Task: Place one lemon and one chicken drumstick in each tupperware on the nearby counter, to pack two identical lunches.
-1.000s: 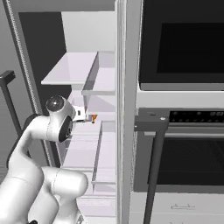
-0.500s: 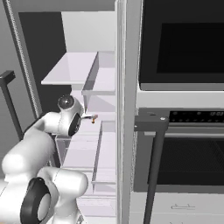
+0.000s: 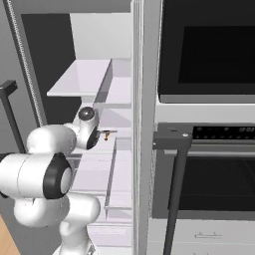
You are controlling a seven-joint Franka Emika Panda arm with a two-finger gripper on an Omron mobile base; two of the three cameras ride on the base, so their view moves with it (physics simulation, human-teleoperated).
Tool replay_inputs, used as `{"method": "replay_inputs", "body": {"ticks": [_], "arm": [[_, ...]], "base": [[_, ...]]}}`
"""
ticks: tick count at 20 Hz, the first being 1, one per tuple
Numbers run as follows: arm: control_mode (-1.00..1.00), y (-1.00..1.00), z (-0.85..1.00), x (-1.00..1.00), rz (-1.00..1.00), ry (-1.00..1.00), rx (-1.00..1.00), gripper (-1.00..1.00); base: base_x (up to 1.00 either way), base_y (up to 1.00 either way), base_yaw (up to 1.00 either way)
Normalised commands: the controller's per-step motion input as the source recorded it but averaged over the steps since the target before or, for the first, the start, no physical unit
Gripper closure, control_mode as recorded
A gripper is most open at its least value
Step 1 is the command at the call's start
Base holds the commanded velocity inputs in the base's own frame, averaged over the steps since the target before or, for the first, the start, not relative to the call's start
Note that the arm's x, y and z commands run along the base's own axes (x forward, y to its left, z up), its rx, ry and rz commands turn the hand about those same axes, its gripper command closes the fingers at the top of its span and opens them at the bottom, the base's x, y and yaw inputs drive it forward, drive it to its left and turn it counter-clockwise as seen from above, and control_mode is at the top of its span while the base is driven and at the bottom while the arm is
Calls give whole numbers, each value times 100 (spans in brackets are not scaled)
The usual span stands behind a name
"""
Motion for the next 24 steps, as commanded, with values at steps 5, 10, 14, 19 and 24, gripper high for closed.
{"method": "replay_inputs", "body": {"ticks": [5,10,14,19,24], "arm": [[-100,0,-34,50,0,0,0,-100],[-100,0,-28,48,0,1,0,-100],[-100,0,-24,51,0,3,0,-100],[-100,-5,-25,48,0,4,0,-100],[-100,-11,-28,42,0,4,0,-100]], "base": [[0,0,0],[0,0,0],[0,0,0],[0,0,0],[0,0,0]]}}
